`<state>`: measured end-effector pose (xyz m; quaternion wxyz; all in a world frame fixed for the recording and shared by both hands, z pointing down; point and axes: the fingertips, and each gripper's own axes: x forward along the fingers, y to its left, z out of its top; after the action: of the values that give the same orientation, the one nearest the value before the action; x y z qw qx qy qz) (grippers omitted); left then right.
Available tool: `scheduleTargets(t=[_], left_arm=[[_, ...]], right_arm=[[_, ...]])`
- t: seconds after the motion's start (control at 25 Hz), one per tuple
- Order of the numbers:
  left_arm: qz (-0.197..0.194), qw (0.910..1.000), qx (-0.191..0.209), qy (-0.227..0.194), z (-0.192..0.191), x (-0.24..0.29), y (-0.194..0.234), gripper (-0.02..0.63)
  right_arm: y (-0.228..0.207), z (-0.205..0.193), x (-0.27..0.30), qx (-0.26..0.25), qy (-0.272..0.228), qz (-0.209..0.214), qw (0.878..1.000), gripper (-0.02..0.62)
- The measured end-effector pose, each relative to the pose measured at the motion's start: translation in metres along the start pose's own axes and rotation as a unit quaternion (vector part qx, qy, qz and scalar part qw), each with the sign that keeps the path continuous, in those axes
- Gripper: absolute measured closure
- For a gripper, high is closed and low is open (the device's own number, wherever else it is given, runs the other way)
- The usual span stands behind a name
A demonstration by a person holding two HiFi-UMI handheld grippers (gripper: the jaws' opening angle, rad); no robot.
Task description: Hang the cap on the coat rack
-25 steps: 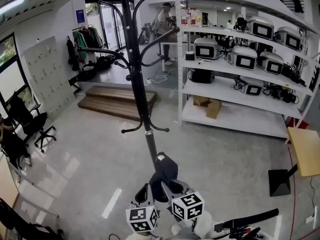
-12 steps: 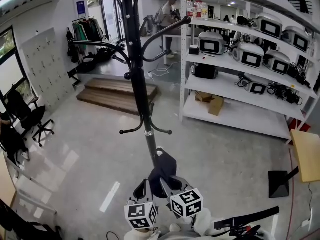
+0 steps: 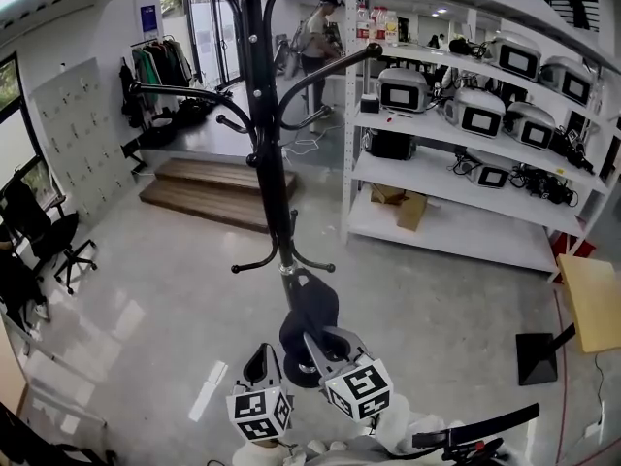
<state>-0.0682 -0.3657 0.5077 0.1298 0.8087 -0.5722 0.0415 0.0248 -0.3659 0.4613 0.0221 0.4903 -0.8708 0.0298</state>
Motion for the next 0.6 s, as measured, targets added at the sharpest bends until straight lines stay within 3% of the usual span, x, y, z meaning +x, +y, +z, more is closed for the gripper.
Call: scheduleTargets(t=[0.6], left_arm=[[-0.004,1.0000,-0.003,0.002,-0.009,-0.003,0.012,0.604]], right_arm=[[0.032,0.121,0.014,-0.098,-0.134,0.060,0.984,0.552]])
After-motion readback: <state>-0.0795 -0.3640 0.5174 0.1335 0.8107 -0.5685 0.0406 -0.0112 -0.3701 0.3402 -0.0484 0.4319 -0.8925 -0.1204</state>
